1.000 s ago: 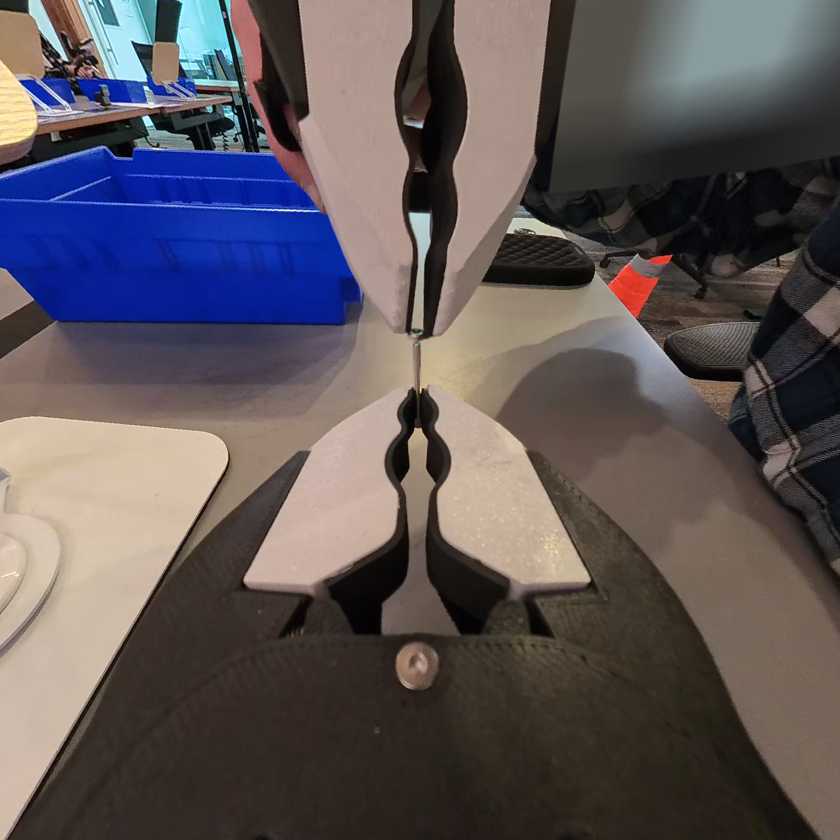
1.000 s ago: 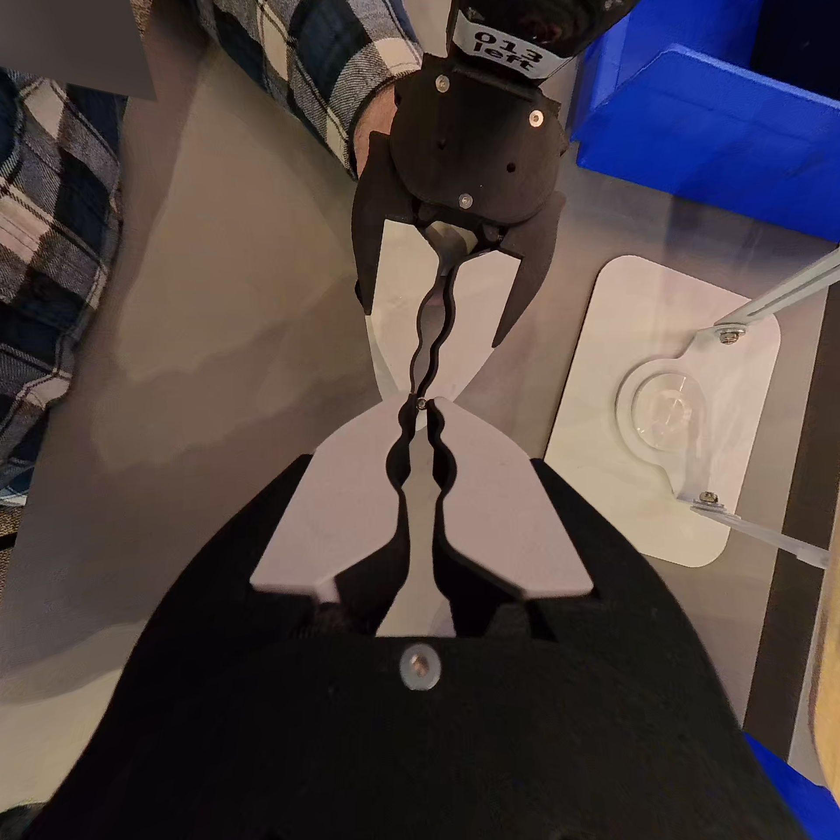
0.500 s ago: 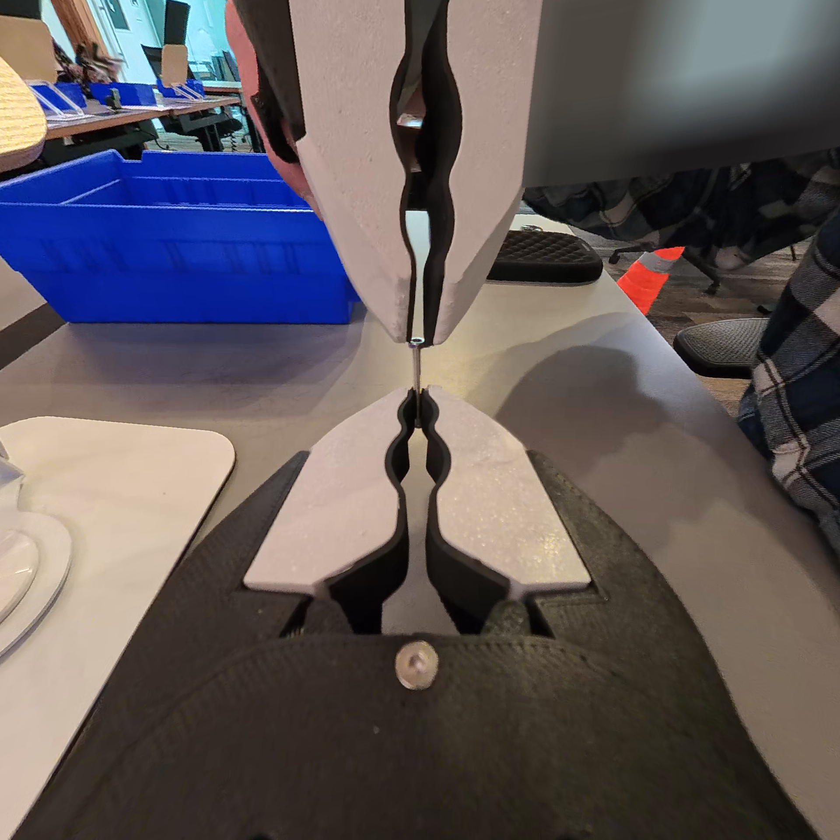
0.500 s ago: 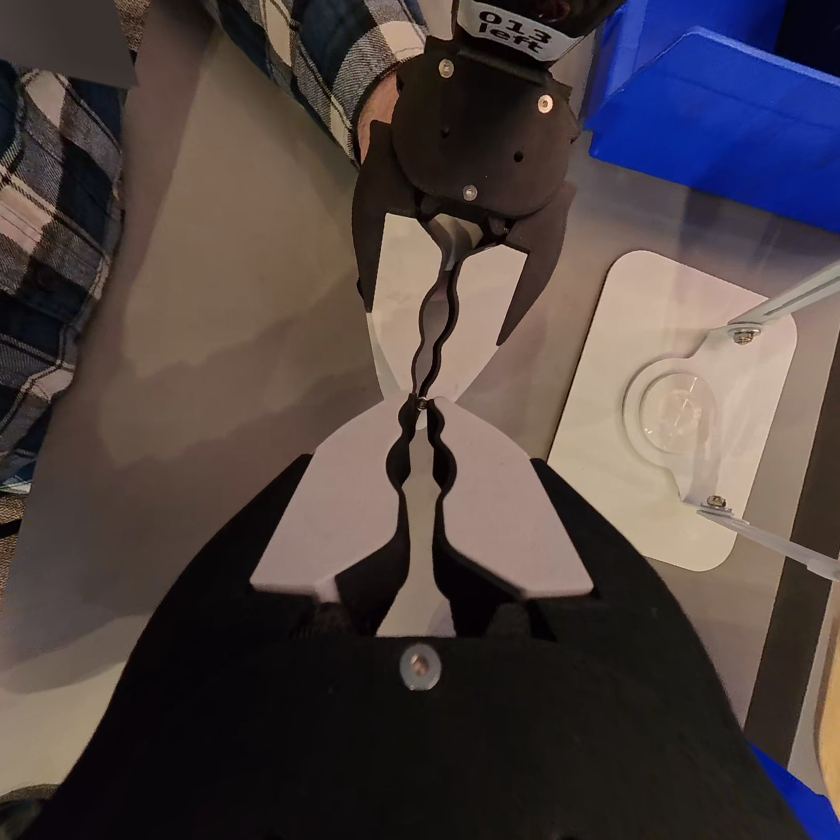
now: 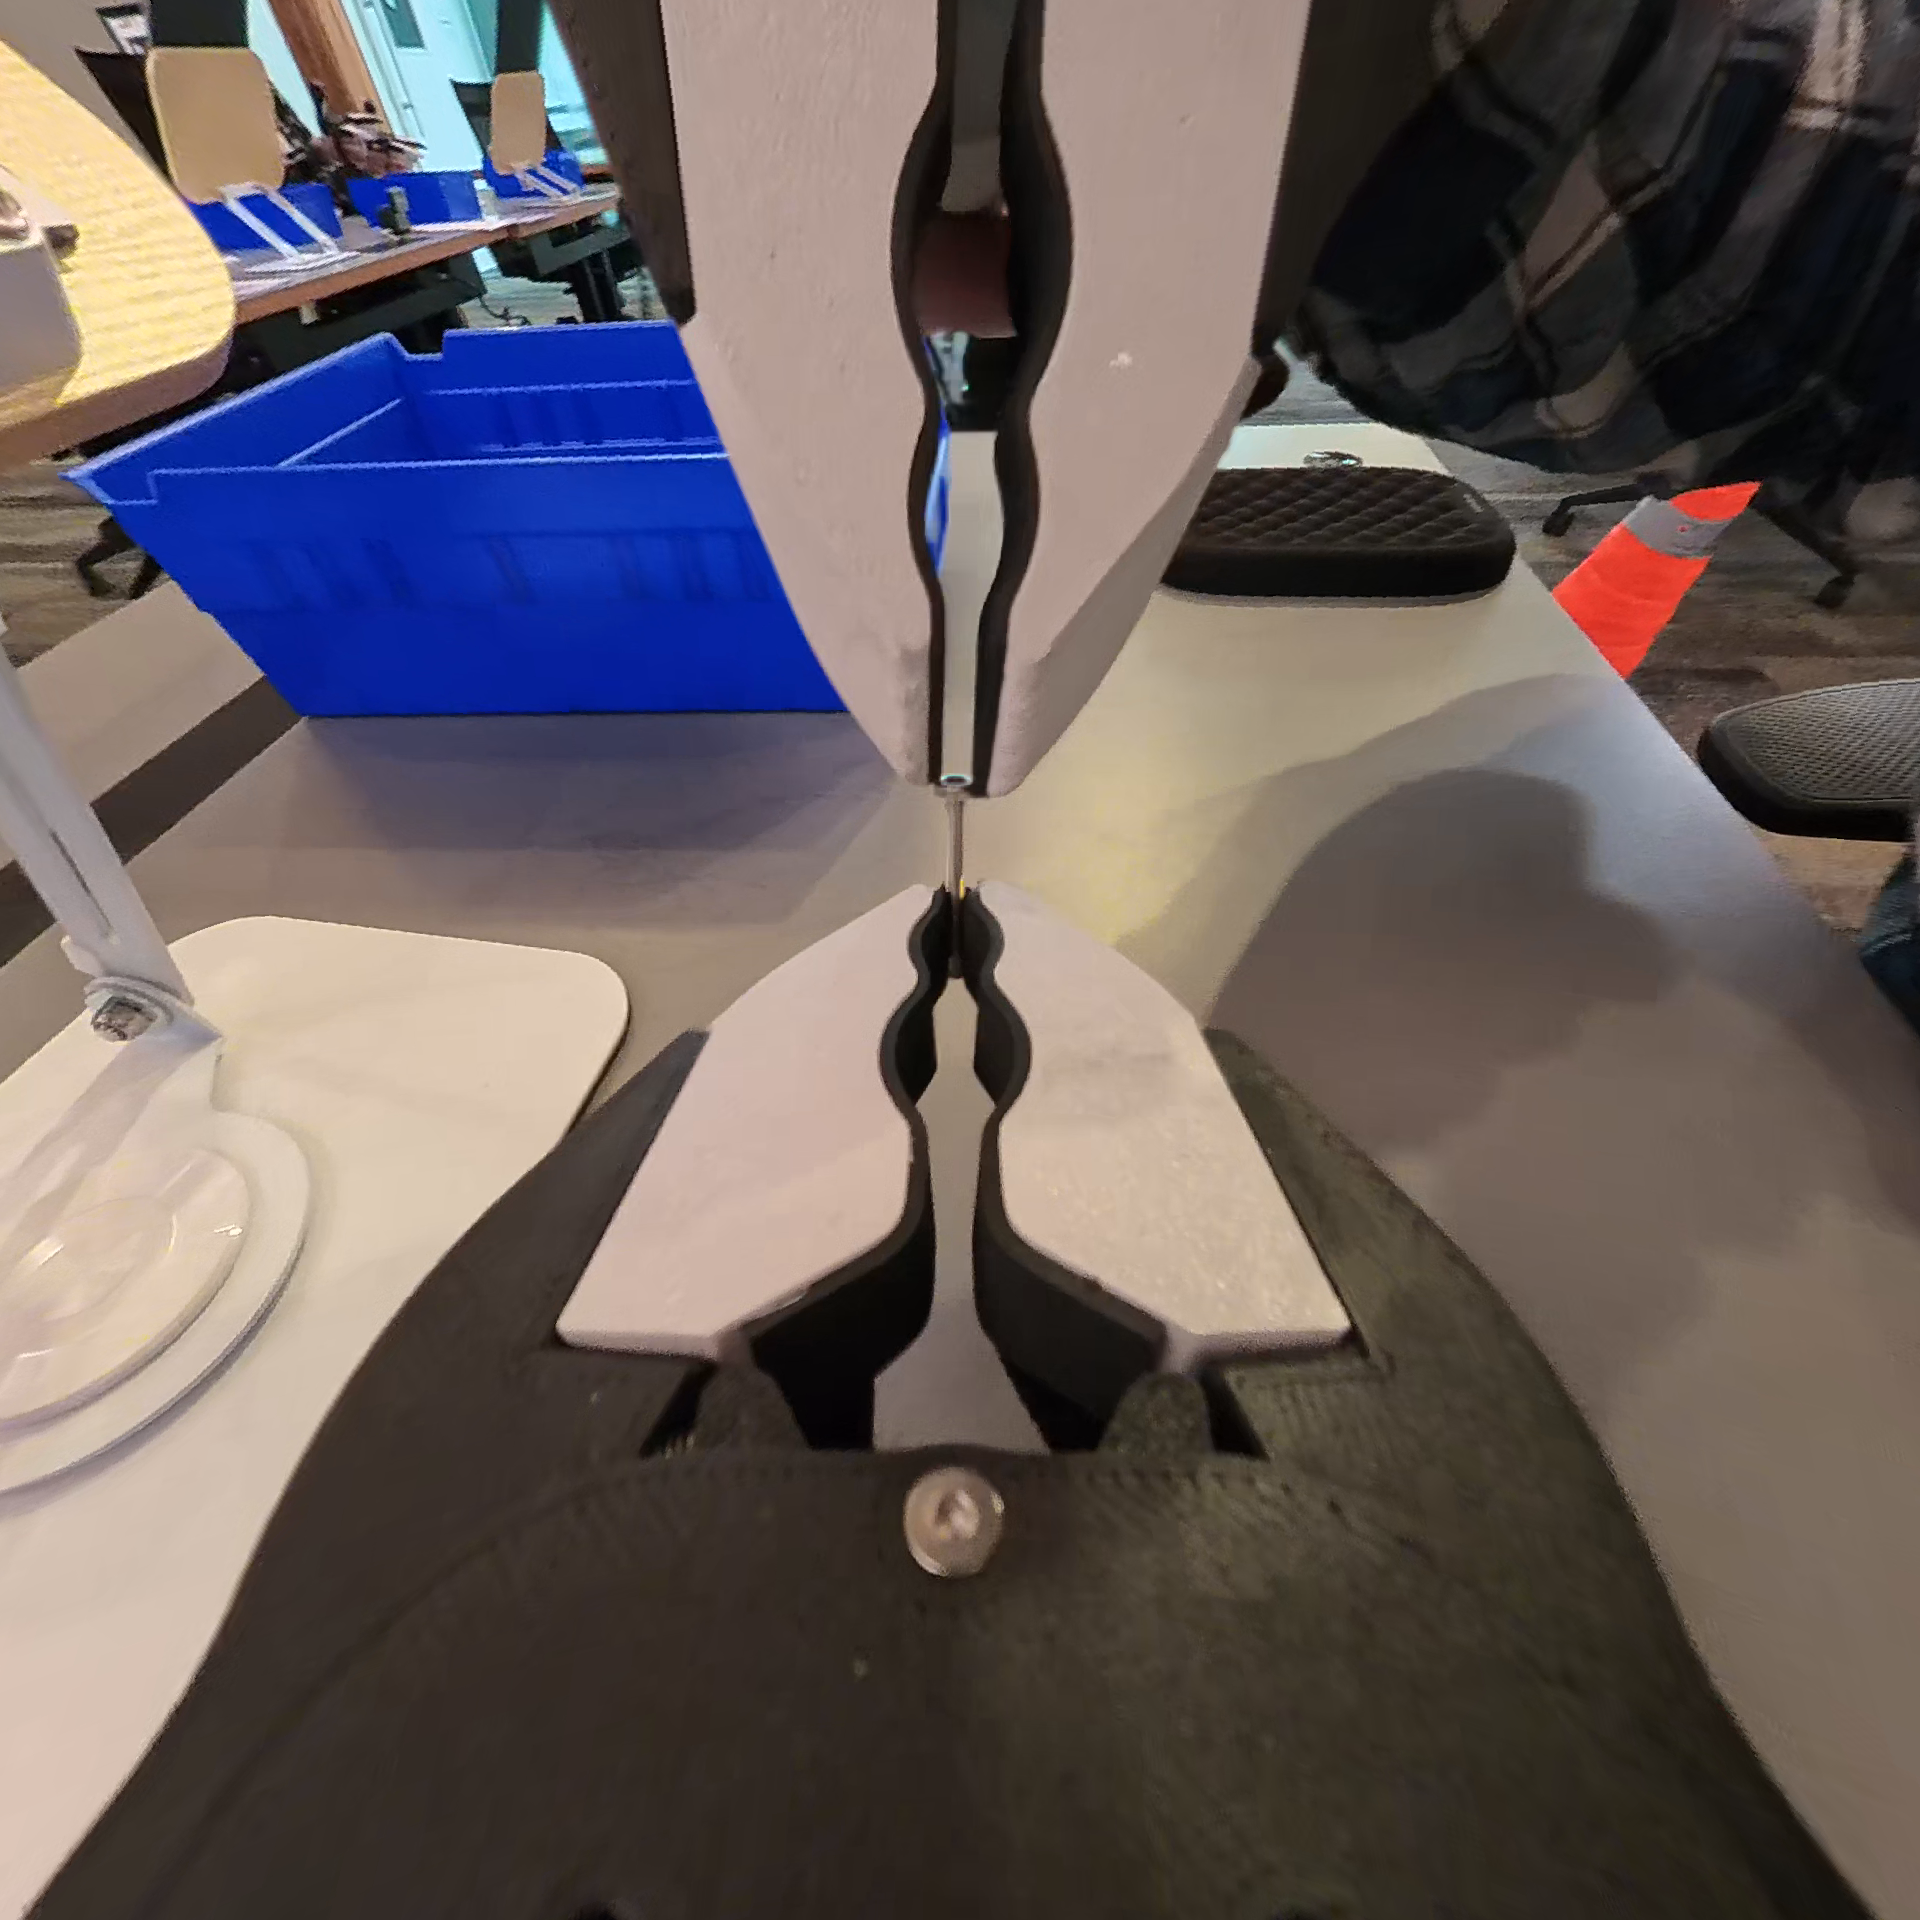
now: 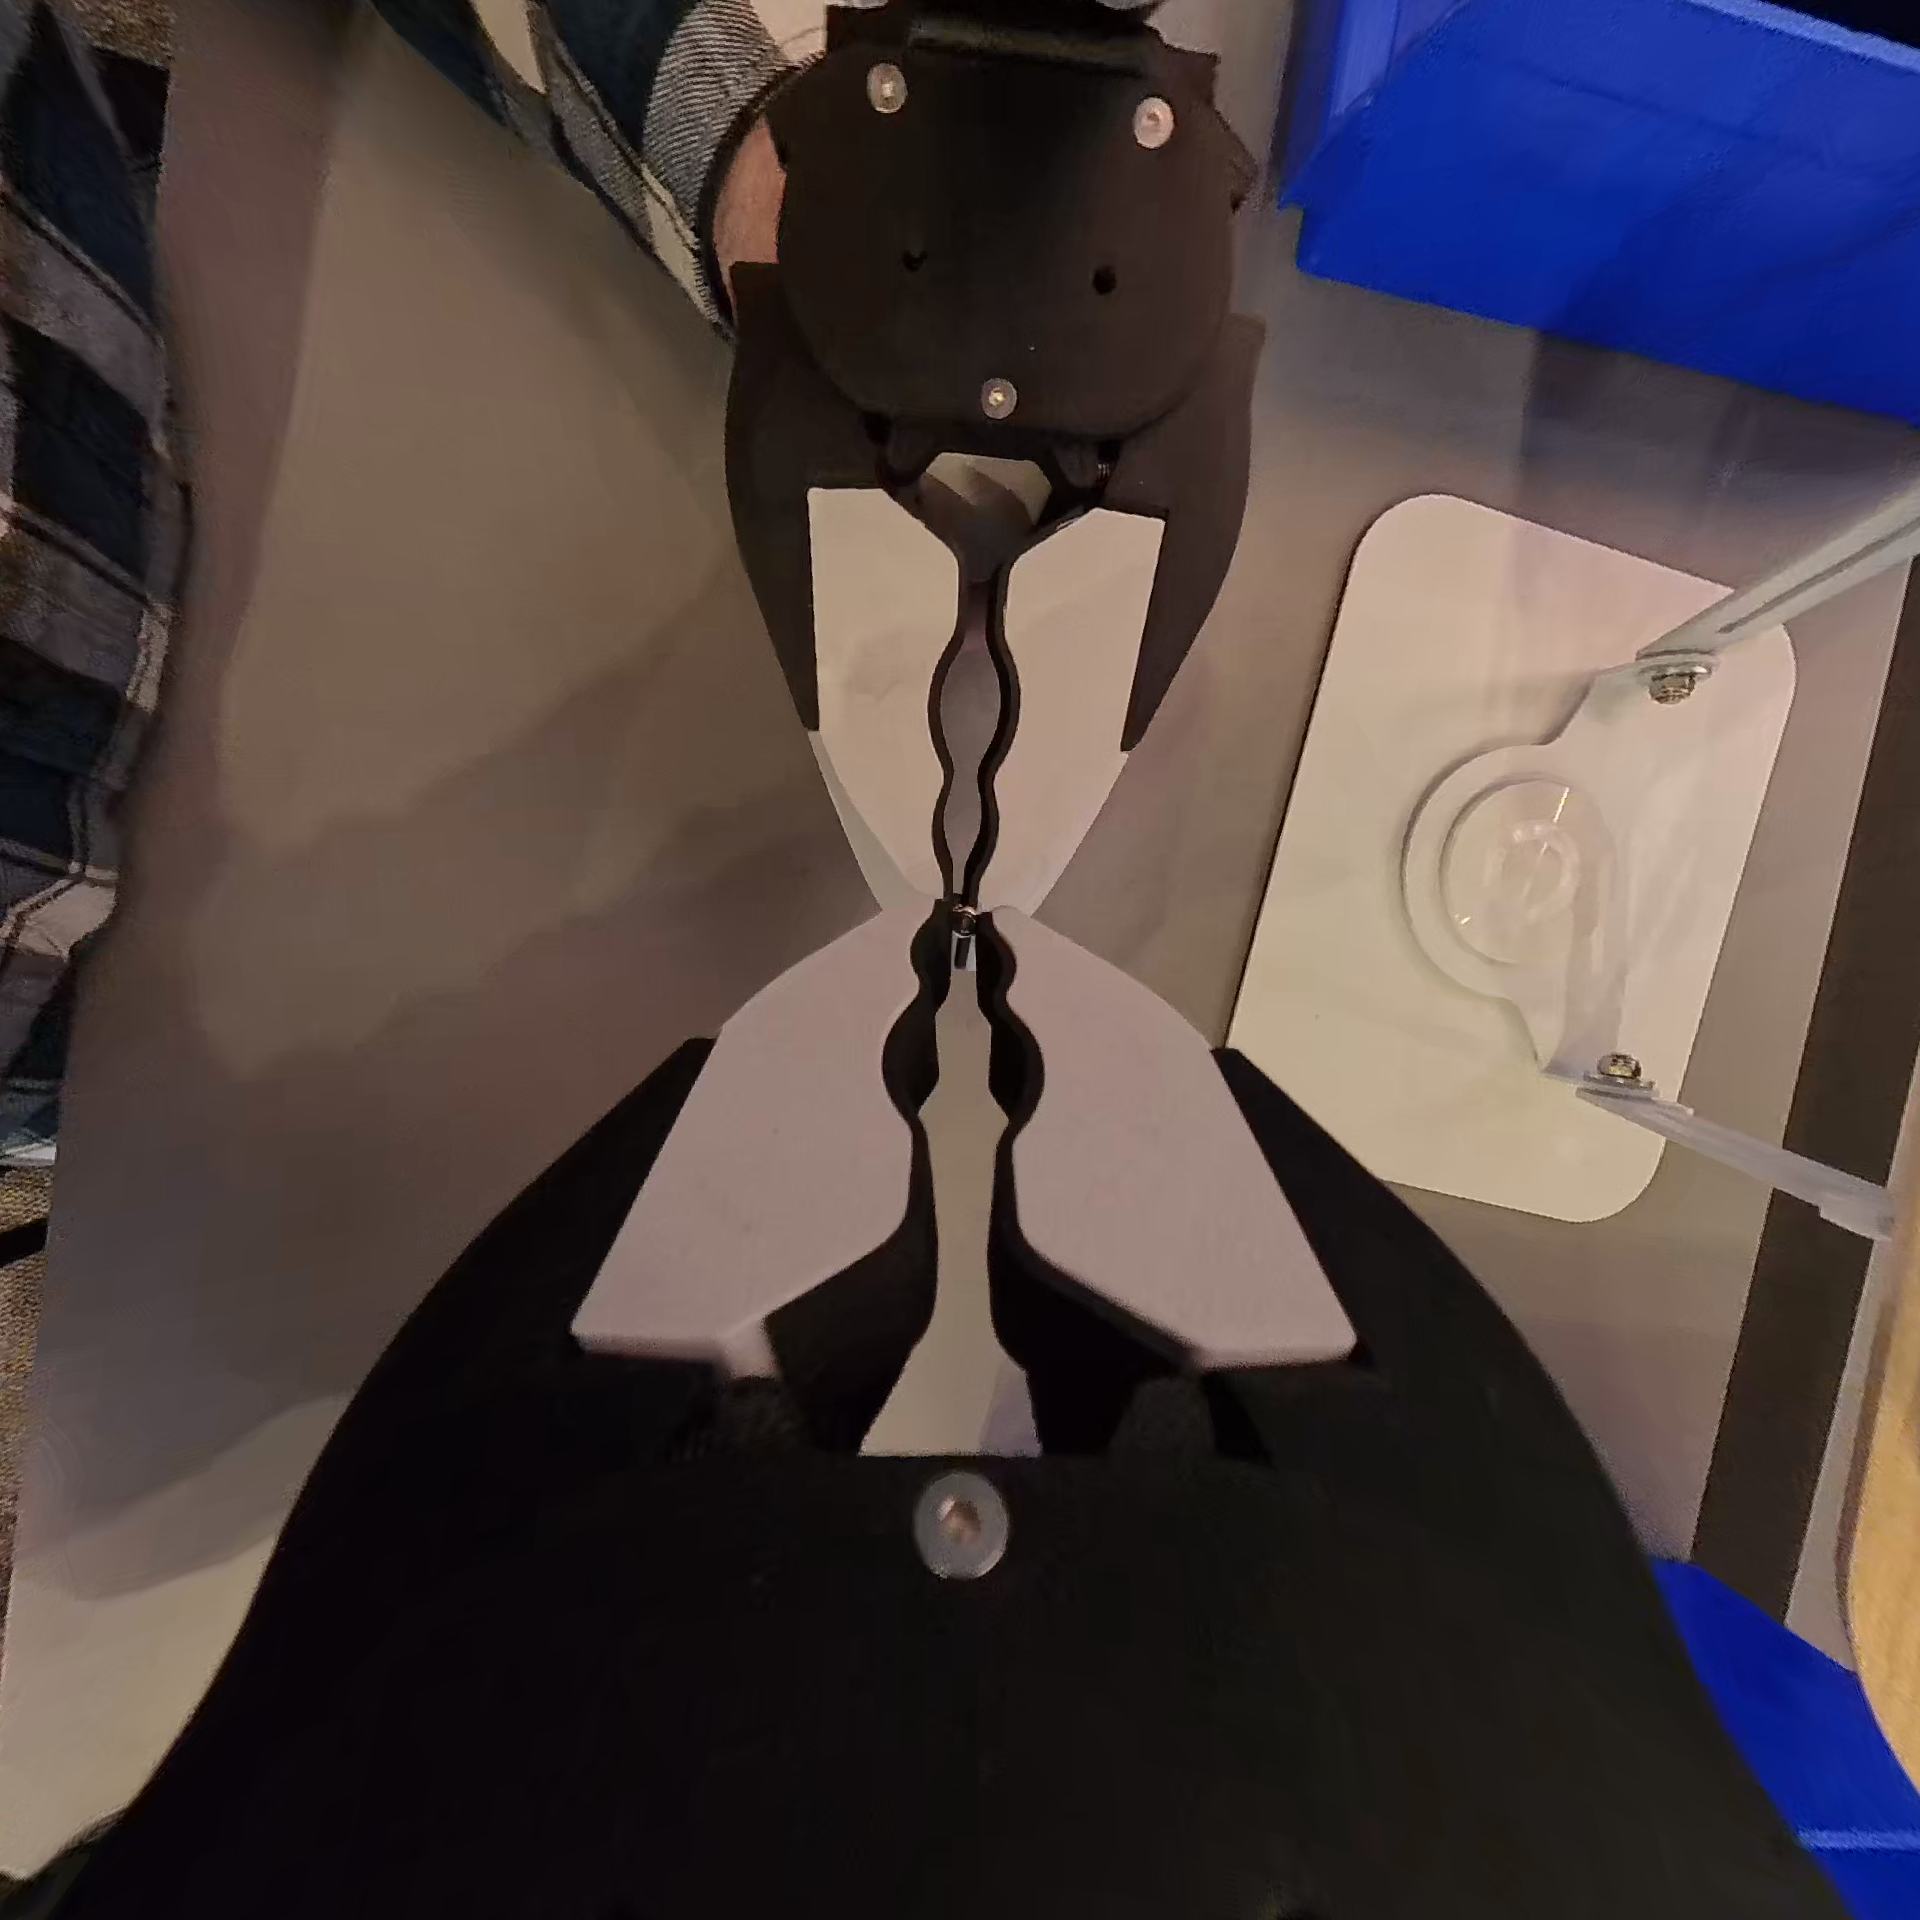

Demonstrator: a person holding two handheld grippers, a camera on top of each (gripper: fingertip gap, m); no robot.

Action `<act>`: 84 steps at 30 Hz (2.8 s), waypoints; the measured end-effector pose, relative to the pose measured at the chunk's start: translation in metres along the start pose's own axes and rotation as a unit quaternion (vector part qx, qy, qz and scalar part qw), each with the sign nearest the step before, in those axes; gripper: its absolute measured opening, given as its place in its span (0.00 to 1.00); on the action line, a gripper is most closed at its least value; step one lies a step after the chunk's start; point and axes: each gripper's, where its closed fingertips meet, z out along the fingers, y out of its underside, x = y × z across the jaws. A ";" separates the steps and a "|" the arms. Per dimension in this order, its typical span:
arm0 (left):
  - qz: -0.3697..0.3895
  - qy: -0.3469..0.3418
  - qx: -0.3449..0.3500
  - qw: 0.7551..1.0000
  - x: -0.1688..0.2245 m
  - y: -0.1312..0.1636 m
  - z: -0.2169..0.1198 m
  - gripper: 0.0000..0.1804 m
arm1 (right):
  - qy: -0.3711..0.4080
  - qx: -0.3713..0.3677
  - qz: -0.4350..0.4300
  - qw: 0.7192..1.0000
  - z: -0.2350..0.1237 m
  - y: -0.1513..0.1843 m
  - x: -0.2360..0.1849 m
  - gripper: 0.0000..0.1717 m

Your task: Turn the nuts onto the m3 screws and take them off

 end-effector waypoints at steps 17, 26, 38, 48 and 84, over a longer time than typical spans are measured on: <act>0.013 -0.092 -0.032 0.995 -0.020 0.006 -0.001 0.01 | 0.042 -0.009 0.137 0.990 0.005 0.004 0.016 0.03; 0.004 -0.096 -0.029 0.995 -0.021 0.005 -0.002 0.01 | 0.068 -0.009 0.199 0.977 0.005 0.001 0.018 0.03; -0.003 -0.090 -0.022 0.996 -0.021 0.004 -0.002 0.01 | 0.074 -0.012 0.191 0.979 0.004 -0.001 0.020 0.05; -0.020 -0.079 -0.005 0.997 -0.021 0.000 -0.003 0.01 | 0.092 0.030 0.184 0.978 -0.007 -0.006 0.024 0.13; -0.039 -0.047 0.059 0.996 -0.020 -0.019 -0.011 0.01 | 0.012 0.347 0.153 0.925 -0.008 -0.032 0.002 0.31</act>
